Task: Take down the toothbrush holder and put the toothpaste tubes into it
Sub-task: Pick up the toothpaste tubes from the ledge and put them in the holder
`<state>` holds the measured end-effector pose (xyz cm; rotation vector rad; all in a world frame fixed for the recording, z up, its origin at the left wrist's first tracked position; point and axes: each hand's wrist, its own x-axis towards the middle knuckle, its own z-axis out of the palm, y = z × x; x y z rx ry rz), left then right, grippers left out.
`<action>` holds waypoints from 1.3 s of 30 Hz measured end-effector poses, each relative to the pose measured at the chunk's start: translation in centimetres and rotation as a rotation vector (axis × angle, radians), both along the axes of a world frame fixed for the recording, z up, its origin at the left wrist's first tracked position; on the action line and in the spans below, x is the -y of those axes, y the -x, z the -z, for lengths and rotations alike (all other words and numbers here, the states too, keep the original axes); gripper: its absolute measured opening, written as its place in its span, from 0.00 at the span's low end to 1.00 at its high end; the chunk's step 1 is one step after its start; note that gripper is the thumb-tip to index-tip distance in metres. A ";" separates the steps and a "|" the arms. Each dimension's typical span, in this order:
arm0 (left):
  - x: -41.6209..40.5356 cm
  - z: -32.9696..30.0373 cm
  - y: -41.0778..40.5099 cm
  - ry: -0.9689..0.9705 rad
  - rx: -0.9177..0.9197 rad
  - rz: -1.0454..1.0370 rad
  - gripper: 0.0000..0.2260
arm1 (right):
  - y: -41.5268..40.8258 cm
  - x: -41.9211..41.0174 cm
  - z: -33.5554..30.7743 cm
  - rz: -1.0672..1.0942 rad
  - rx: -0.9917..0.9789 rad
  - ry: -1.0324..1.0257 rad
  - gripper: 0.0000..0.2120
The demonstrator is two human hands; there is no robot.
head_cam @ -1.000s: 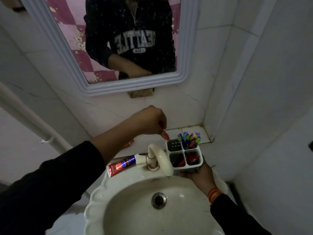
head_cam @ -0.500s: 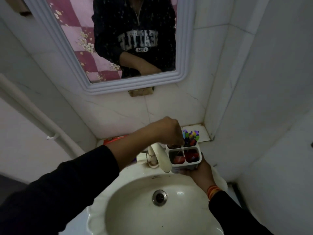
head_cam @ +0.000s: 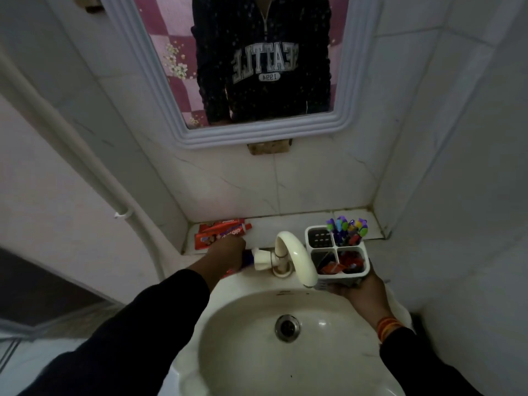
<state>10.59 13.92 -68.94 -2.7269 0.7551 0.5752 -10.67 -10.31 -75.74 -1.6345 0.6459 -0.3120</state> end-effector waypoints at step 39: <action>13.6 -15.8 8.0 0.412 -0.298 0.085 0.12 | 0.4 -0.4 -1.2 -0.005 0.015 0.011 0.38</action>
